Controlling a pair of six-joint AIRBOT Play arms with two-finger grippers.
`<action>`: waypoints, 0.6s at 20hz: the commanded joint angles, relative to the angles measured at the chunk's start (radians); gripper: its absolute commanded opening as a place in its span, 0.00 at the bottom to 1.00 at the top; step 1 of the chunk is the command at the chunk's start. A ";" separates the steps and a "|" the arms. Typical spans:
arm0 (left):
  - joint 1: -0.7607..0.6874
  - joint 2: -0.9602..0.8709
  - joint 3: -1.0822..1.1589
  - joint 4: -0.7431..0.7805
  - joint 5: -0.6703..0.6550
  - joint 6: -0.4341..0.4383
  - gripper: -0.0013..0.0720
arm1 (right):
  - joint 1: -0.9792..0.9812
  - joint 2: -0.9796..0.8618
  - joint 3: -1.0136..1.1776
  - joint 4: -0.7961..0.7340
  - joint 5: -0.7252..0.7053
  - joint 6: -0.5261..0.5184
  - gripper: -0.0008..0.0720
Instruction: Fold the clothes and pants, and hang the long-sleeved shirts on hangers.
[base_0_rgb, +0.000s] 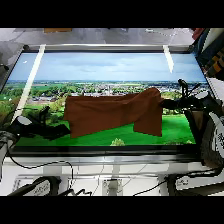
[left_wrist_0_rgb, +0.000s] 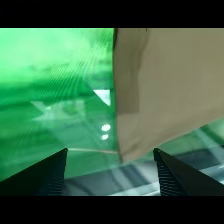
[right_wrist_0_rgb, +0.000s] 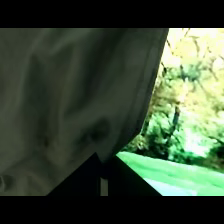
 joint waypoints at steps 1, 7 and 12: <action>-0.016 -0.061 -0.014 -0.094 0.043 0.054 0.67 | -0.001 0.000 0.001 0.001 0.005 0.002 0.03; -0.115 -0.123 -0.013 -0.097 0.029 0.055 0.24 | 0.000 0.008 0.002 0.001 0.058 0.002 0.03; -0.108 -0.086 0.096 -0.094 -0.102 0.077 0.04 | 0.000 0.148 0.003 0.000 0.069 0.002 0.03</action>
